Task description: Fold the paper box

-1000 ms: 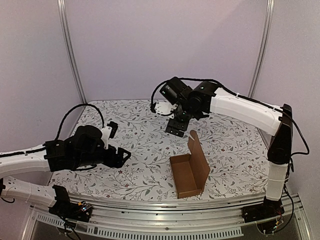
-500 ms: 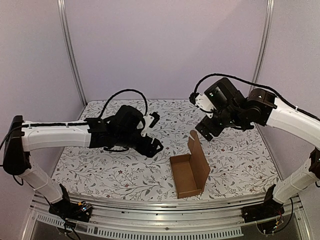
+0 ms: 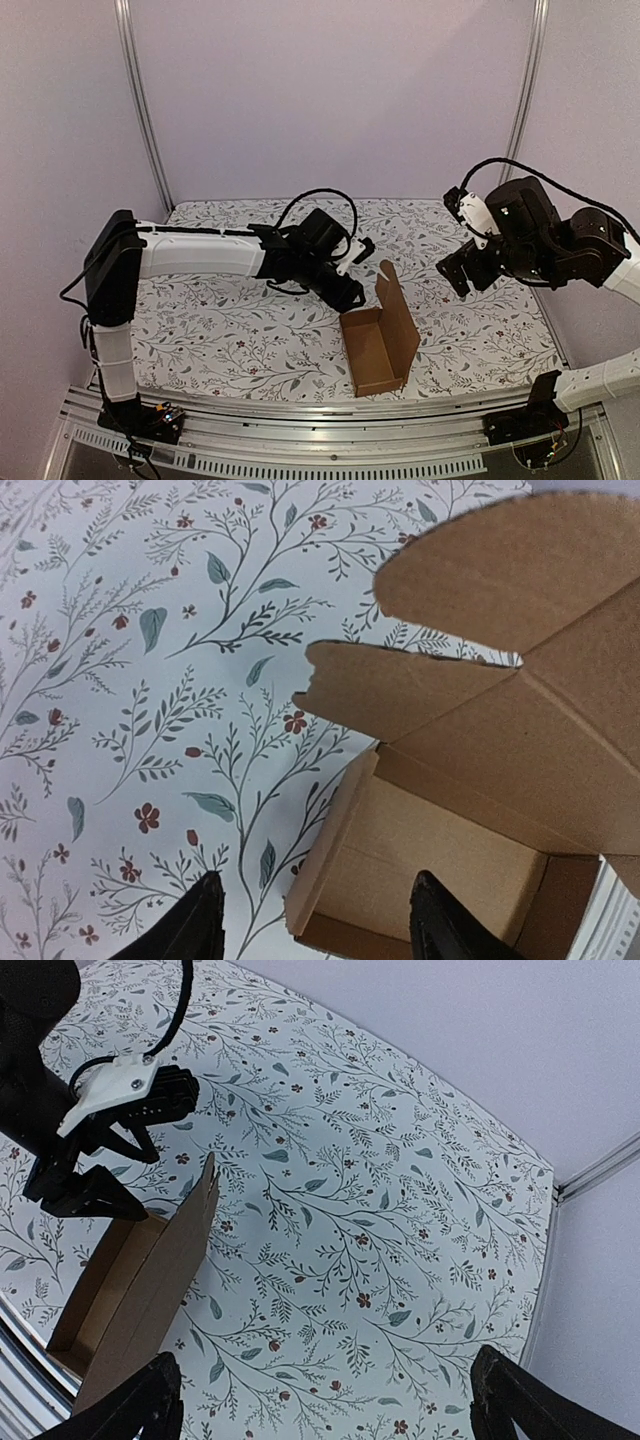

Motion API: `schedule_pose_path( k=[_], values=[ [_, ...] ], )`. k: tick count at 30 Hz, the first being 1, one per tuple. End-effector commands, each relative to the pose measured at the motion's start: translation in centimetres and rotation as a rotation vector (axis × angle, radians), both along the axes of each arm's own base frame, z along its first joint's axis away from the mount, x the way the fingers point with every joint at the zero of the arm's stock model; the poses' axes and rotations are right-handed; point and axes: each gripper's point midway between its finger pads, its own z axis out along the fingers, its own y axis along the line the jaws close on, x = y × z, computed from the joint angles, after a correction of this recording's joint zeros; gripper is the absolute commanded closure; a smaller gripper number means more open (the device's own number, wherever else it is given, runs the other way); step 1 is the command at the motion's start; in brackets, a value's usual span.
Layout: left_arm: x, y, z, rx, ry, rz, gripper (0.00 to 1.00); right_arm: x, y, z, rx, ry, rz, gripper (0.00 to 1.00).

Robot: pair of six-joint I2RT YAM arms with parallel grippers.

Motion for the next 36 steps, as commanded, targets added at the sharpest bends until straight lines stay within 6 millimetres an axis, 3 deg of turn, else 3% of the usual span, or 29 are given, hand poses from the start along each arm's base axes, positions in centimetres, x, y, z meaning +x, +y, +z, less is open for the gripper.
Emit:
schedule_pose_path(
  k=[1,5,12,18,23,29,33,36],
  values=[
    [-0.9,-0.6,-2.2,0.053,0.050,-0.052,0.43,-0.4,-0.8,-0.6,0.021,0.011,-0.029,0.01],
    [-1.2,-1.0,-3.7,0.085,0.069,-0.064,0.54,-0.5,-0.7,-0.7,0.024,0.017,-0.020,0.01],
    [-1.2,-1.3,-5.5,0.123,0.067,-0.068,0.58,-0.5,-0.3,-1.1,0.038,0.025,-0.012,0.01],
    [-1.2,-1.5,-6.0,0.141,0.059,-0.072,0.65,-0.5,-0.1,-1.1,0.045,0.029,-0.009,0.01],
    [-1.1,-1.3,-6.2,0.156,0.046,-0.065,0.78,-0.5,0.0,-1.3,0.042,0.032,-0.010,0.01],
    [-1.3,-0.6,-6.4,0.184,0.024,-0.050,0.99,-0.3,-0.3,-0.5,0.056,0.013,-0.028,0.01],
    [-1.5,0.2,-6.2,0.200,0.014,-0.016,1.00,0.0,0.1,0.4,0.074,-0.004,-0.024,0.01],
    [-0.4,2.0,-5.7,0.236,-0.034,0.097,1.00,0.5,0.5,1.2,0.077,-0.023,-0.027,0.01]
  ],
)
